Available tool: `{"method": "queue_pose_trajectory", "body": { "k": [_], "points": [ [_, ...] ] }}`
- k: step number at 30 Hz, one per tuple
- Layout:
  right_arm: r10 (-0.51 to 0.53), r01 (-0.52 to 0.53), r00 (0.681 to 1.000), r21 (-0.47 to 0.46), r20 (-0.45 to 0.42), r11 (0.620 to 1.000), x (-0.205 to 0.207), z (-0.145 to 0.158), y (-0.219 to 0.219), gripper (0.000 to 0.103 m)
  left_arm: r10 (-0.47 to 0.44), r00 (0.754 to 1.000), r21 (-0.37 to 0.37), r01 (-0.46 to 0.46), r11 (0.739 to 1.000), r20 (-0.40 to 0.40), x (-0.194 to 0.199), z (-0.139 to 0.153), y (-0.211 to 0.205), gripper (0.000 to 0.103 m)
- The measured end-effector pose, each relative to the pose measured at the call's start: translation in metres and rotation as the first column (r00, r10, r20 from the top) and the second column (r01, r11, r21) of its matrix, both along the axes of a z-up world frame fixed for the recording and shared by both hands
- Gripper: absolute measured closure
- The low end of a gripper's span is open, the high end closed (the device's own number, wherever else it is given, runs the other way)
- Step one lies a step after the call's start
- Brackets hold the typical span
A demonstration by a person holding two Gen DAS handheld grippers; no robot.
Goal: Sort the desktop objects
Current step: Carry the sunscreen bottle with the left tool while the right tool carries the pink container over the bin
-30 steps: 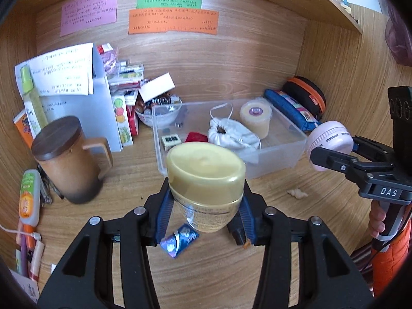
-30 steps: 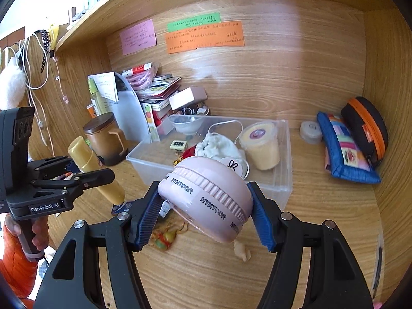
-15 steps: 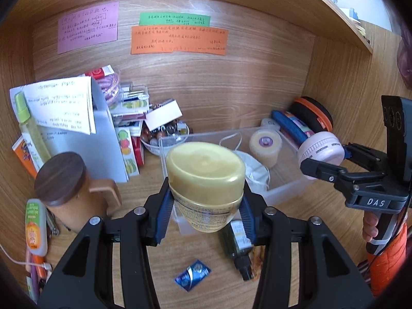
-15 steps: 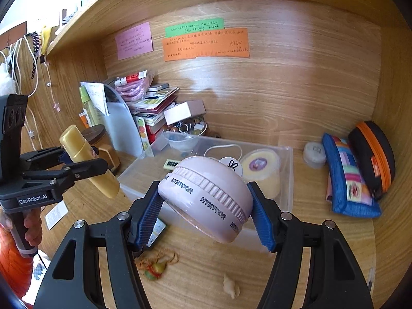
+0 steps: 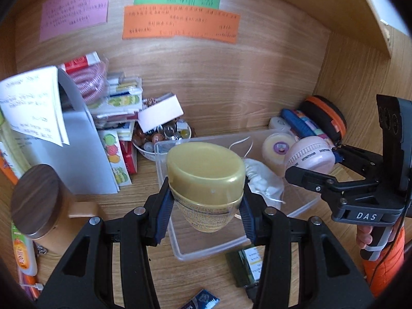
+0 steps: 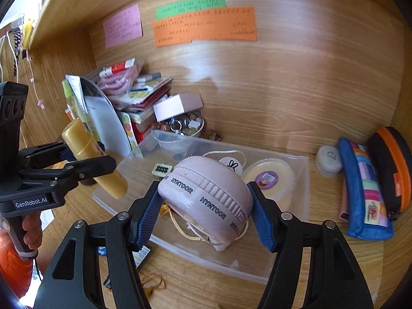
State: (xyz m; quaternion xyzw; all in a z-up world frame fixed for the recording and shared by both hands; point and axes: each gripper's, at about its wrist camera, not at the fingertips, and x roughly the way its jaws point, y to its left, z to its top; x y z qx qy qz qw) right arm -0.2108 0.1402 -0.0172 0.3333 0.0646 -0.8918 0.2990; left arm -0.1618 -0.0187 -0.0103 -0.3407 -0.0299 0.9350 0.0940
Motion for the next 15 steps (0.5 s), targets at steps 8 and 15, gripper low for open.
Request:
{"method": "queue_pose_trajectory", "body": {
  "k": [8,15],
  "points": [
    [0.026,-0.027,0.998,0.026,0.059,0.999,-0.019,-0.027,-0.013,0.041,-0.003,0.998,-0.008,0.004,1.000,0.055,-0.016,-0.023,-0.002,0.056],
    [0.043,-0.047,0.997,0.065,0.060,0.997,-0.021,-0.038,-0.021,0.041,-0.020,0.997,-0.018,0.021,1.000,0.078,-0.022,-0.034,0.004,0.056]
  ]
}}
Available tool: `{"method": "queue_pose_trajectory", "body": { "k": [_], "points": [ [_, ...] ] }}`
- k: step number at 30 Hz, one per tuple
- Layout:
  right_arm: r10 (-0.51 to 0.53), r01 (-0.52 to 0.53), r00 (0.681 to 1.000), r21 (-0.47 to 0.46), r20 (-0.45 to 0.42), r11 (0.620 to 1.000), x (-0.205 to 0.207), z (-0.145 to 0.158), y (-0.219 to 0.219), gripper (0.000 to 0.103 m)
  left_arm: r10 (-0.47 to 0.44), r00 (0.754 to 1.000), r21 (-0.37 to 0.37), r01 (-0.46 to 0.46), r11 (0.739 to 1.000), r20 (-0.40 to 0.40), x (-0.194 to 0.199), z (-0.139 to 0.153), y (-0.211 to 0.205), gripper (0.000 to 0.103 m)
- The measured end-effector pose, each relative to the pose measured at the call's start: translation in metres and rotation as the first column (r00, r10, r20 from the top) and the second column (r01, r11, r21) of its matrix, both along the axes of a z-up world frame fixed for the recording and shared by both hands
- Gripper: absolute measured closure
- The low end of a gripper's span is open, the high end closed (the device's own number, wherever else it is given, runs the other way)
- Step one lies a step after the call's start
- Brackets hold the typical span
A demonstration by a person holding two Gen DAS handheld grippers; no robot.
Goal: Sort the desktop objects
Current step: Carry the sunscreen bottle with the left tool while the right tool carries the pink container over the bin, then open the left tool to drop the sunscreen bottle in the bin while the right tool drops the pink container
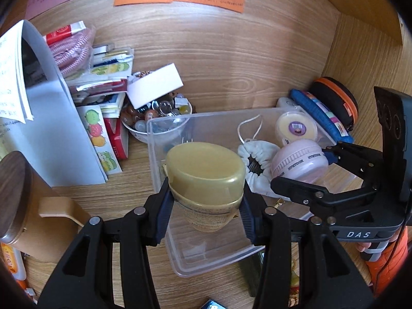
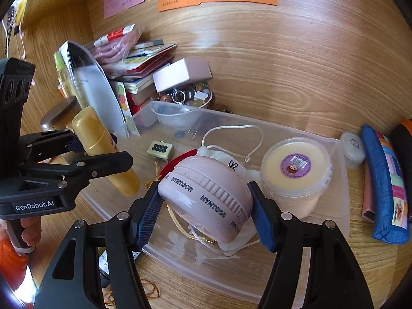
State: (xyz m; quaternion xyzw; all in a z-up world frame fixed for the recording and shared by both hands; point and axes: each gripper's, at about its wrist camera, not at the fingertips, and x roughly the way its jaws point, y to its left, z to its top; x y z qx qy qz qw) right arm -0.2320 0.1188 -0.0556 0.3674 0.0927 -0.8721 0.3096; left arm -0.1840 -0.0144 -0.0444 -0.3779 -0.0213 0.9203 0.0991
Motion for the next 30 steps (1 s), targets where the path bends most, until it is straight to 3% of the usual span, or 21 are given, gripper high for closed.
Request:
{"method": "queue_pose_trajectory", "body": {
  "k": [13,24,26,30],
  "points": [
    [-0.001,0.001,1.000,-0.004,0.029,1.000,-0.004,-0.009,0.003,0.041,-0.016,1.000,-0.034,0.017,0.999,0.013,-0.005,-0.009,0.011,0.063],
    [-0.023,0.023,0.999,-0.005,-0.036,1.000,0.001,0.002,0.008,0.035,-0.005,1.000,-0.051,0.005,0.999,-0.007,0.001,0.003,0.010,0.063],
    [-0.028,0.028,0.999,-0.014,-0.037,1.000,0.001,0.006,0.011,0.035,0.002,1.000,-0.057,-0.002,0.998,-0.013,0.004,0.007,0.009,0.061],
    [-0.049,0.047,0.997,-0.034,-0.052,0.998,0.004,0.018,0.017,0.034,0.023,0.999,-0.077,-0.027,0.997,-0.044,0.015,0.018,0.007,0.045]
  ]
}}
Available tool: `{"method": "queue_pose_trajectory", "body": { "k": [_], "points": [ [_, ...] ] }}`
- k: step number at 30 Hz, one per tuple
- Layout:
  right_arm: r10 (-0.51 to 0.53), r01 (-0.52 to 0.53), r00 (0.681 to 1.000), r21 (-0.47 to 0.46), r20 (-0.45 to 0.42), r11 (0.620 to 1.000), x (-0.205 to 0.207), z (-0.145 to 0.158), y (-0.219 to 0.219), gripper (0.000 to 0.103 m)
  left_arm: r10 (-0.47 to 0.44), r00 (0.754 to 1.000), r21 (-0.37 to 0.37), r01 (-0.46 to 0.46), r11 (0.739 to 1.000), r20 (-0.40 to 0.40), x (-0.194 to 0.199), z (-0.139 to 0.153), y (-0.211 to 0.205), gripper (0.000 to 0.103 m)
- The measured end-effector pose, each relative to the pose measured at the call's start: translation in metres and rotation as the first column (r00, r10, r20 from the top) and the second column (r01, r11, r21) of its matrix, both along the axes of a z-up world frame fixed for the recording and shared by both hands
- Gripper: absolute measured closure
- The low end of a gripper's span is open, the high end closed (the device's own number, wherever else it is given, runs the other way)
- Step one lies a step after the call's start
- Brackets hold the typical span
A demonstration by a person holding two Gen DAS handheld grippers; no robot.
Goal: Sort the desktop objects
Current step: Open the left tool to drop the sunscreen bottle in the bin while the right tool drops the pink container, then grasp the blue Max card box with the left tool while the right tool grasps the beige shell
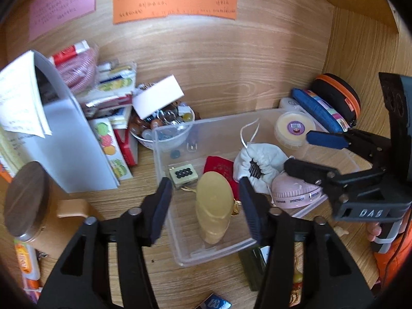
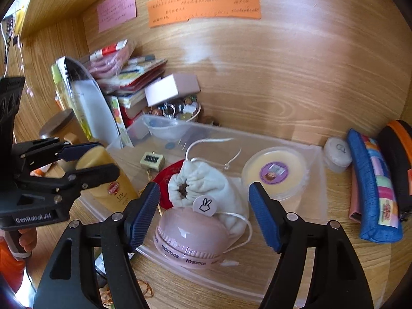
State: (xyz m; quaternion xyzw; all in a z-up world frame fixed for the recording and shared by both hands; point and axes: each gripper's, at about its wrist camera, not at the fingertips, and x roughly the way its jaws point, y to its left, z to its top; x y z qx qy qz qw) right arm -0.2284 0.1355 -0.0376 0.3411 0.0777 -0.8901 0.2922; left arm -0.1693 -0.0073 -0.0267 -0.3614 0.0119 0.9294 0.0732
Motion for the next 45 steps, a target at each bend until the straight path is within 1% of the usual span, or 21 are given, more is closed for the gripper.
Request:
{"method": "queue_pose_trajectory", "body": {
  "k": [1,2,4,5,9,14,15,16,17,20,25,35,39,45],
  "points": [
    [-0.005,0.005,1.000,-0.003,-0.008,1.000,0.002,0.004,0.002,0.033,0.001,1.000,0.003,0.000,1.000,-0.005,0.003,0.003,-0.001,0.042],
    [-0.009,0.009,1.000,-0.009,-0.018,1.000,0.006,0.009,0.004,0.030,0.002,1.000,0.008,-0.002,1.000,-0.010,0.006,0.005,-0.003,0.040],
    [-0.014,0.013,0.999,-0.023,-0.036,1.000,0.014,0.017,0.008,0.030,0.014,1.000,0.011,-0.014,1.000,-0.024,0.012,0.012,-0.005,0.033],
    [-0.016,0.015,0.999,-0.028,-0.039,1.000,0.017,0.020,0.010,0.030,0.023,0.999,0.008,-0.023,1.000,-0.033,0.016,0.015,-0.006,0.031],
    [-0.024,0.022,0.998,-0.045,-0.050,0.999,0.035,0.031,0.018,0.030,0.037,0.998,0.007,-0.037,0.999,-0.052,0.030,0.024,-0.008,0.030],
    [-0.051,0.048,0.996,-0.038,-0.068,0.998,0.058,0.034,0.029,0.030,0.045,0.997,0.004,-0.045,0.999,-0.057,0.049,0.028,-0.010,0.027],
    [-0.054,0.051,0.996,-0.037,-0.068,0.998,0.062,0.034,0.030,0.030,0.048,0.997,0.003,-0.048,0.999,-0.057,0.053,0.028,-0.011,0.021],
    [-0.058,0.055,0.996,-0.036,-0.069,0.998,0.067,0.033,0.033,0.030,0.051,0.997,0.001,-0.051,0.999,-0.060,0.057,0.028,-0.011,0.012],
    [-0.064,0.062,0.996,-0.033,-0.069,0.998,0.071,0.032,0.036,0.030,0.055,0.996,-0.001,-0.055,0.998,-0.067,0.061,0.027,-0.011,0.011],
    [-0.079,0.077,0.994,-0.027,-0.073,0.997,0.084,0.028,0.045,0.030,0.058,0.996,-0.005,-0.059,0.998,-0.071,0.073,0.027,-0.013,0.010],
    [-0.101,0.100,0.993,-0.026,-0.053,0.995,0.100,0.017,0.055,0.030,0.071,0.996,-0.009,-0.071,0.997,-0.046,0.086,0.016,-0.018,0.010],
    [-0.138,0.138,0.990,-0.011,0.011,0.990,0.121,-0.018,0.070,0.030,0.071,0.996,-0.017,-0.070,0.997,0.048,0.103,-0.024,-0.021,0.010],
    [-0.147,0.147,0.988,-0.008,0.049,0.989,0.124,-0.033,0.074,0.030,0.066,0.993,-0.026,-0.064,0.998,0.099,0.105,-0.046,-0.022,0.010],
    [-0.150,0.149,0.984,0.013,0.093,0.989,0.123,-0.051,0.075,0.030,0.049,0.990,-0.030,-0.046,0.998,0.135,0.107,-0.064,-0.021,0.011]
  ]
}}
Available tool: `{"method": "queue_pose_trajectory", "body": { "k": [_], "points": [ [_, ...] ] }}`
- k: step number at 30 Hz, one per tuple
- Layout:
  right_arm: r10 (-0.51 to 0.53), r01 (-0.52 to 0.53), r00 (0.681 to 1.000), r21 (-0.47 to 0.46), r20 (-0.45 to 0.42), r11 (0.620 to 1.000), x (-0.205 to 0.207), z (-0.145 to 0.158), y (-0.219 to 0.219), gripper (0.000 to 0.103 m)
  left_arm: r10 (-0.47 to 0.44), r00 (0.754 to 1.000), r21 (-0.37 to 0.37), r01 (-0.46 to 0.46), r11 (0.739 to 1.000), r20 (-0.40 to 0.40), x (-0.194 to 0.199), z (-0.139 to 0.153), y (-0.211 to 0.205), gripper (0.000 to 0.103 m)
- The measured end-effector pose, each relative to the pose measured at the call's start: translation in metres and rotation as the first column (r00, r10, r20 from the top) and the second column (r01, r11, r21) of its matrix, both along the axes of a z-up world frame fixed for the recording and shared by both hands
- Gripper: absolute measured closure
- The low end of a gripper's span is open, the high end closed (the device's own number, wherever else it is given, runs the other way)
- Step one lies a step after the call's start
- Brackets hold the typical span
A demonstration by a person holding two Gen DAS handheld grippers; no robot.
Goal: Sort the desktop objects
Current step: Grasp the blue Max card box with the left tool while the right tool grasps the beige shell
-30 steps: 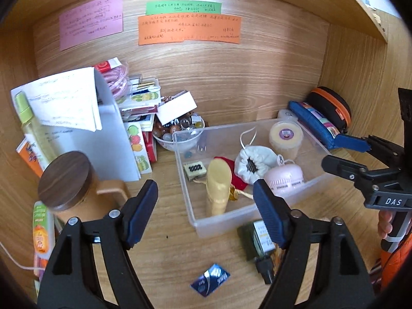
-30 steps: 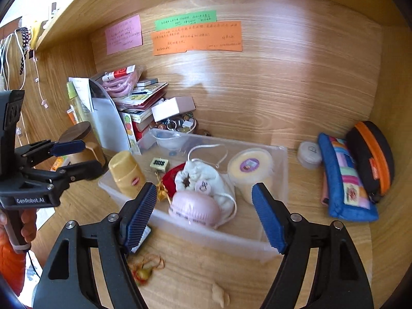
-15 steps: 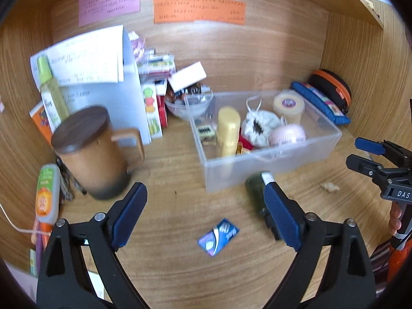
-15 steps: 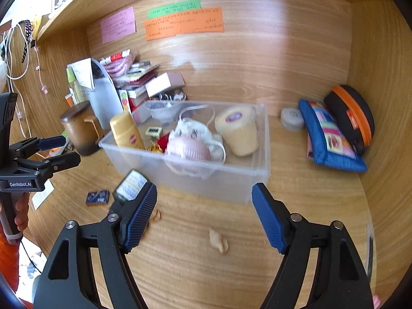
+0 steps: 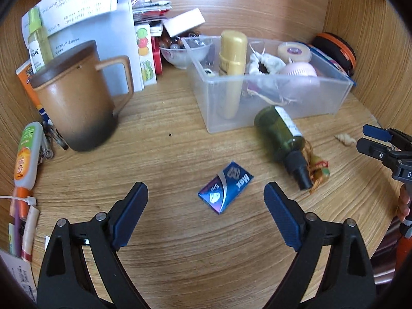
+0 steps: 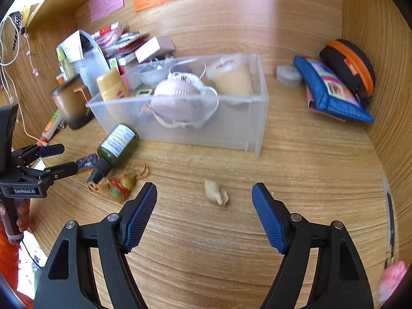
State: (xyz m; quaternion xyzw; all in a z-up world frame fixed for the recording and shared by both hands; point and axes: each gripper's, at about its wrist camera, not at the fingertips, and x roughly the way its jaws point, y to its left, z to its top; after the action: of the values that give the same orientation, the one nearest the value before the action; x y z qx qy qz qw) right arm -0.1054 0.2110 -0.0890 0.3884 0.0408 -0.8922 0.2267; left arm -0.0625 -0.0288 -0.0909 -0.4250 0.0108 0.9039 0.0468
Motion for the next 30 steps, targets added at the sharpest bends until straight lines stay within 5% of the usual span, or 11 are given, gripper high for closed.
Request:
{"method": "queue_pose_trajectory", "body": {
  "k": [6,15,21,25,30],
  "points": [
    [0.009,-0.009,1.000,0.027,0.007,1.000,-0.002,-0.006,-0.003,0.032,-0.025,0.999,-0.005,0.026,1.000,0.045,-0.004,-0.010,0.003,0.033],
    [0.048,-0.053,0.998,0.111,0.043,0.992,-0.015,-0.014,-0.011,0.056,-0.054,0.998,-0.027,0.055,0.998,0.042,-0.009,-0.010,0.009,0.033],
    [0.066,-0.073,0.997,0.158,0.051,0.985,-0.025,-0.020,-0.015,0.061,-0.076,0.996,-0.027,0.077,0.997,0.039,-0.011,-0.010,0.011,0.034],
    [0.069,-0.075,0.997,0.149,0.046,0.986,-0.027,-0.020,-0.015,0.065,-0.092,0.995,-0.026,0.092,0.995,0.032,-0.010,-0.009,0.013,0.042],
    [0.096,-0.100,0.995,0.148,0.034,0.984,-0.023,-0.021,-0.018,0.083,-0.109,0.994,-0.027,0.109,0.994,0.028,-0.012,-0.008,0.019,0.056]
  ]
}}
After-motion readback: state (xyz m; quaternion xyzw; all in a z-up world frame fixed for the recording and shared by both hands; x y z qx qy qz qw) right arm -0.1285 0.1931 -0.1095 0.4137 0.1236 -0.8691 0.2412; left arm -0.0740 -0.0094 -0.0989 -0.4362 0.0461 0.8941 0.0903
